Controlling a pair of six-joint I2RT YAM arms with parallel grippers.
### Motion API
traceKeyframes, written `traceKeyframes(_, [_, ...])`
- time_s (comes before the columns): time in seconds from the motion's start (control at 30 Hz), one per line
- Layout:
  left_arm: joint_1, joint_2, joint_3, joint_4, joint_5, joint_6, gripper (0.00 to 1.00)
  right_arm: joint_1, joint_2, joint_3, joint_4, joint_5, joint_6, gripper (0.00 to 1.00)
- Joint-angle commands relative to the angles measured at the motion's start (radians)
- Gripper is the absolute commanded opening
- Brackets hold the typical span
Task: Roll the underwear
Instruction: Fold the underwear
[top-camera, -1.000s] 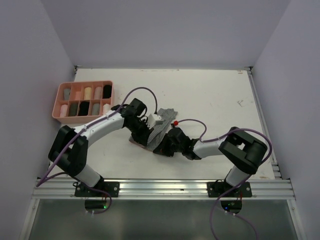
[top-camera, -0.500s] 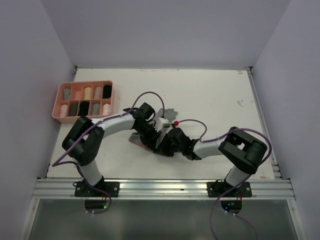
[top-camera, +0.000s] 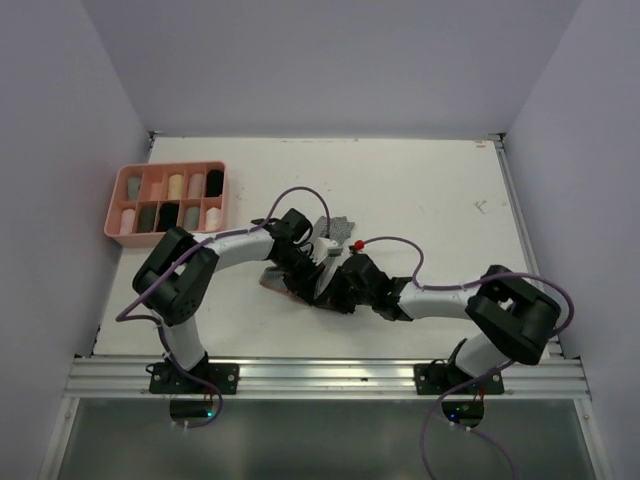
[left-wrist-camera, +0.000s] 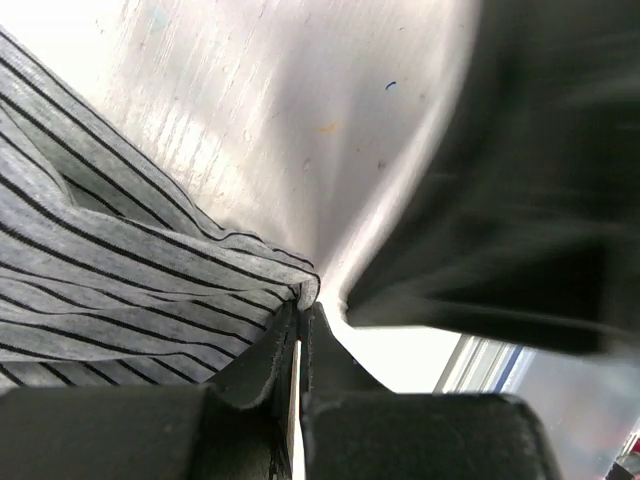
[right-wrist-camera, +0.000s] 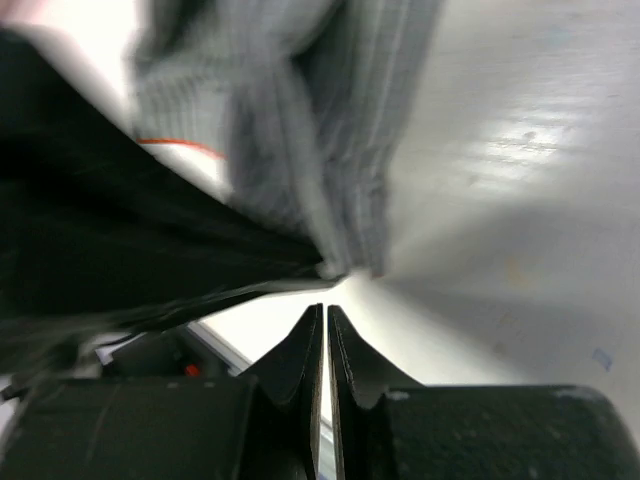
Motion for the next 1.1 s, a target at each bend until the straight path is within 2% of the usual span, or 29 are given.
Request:
traceKeyframes(0.0, [0.006, 0.022, -0.015, 0.059, 0.014, -0.010, 0.00, 0.001, -0.168, 0.004, -0.103, 0.078, -0.035, 0.10])
traceKeyframes(0.07, [0.010, 0.020, -0.013, 0.055, 0.016, -0.010, 0.00, 0.000, -0.235, -0.002, -0.170, 0.130, -0.051, 0.10])
traceKeyframes(0.17, [0.015, 0.007, -0.007, 0.050, 0.016, -0.013, 0.00, -0.002, -0.251, -0.015, -0.187, 0.198, -0.066, 0.11])
traceKeyframes(0.37, [0.018, -0.035, 0.013, 0.032, 0.008, -0.023, 0.00, -0.005, -0.107, 0.020, -0.110, 0.153, -0.072, 0.05])
traceKeyframes(0.6, [0.033, -0.107, 0.033, 0.016, -0.022, -0.046, 0.00, -0.003, -0.099, 0.024, -0.111, 0.182, -0.074, 0.04])
traceKeyframes(0.93, [0.038, -0.116, 0.054, 0.032, -0.041, -0.072, 0.00, -0.005, -0.068, 0.038, -0.039, 0.158, -0.086, 0.06])
traceKeyframes(1.07, [0.036, -0.087, 0.077, 0.019, 0.013, -0.070, 0.00, -0.005, -0.031, 0.052, -0.050, 0.135, -0.077, 0.05])
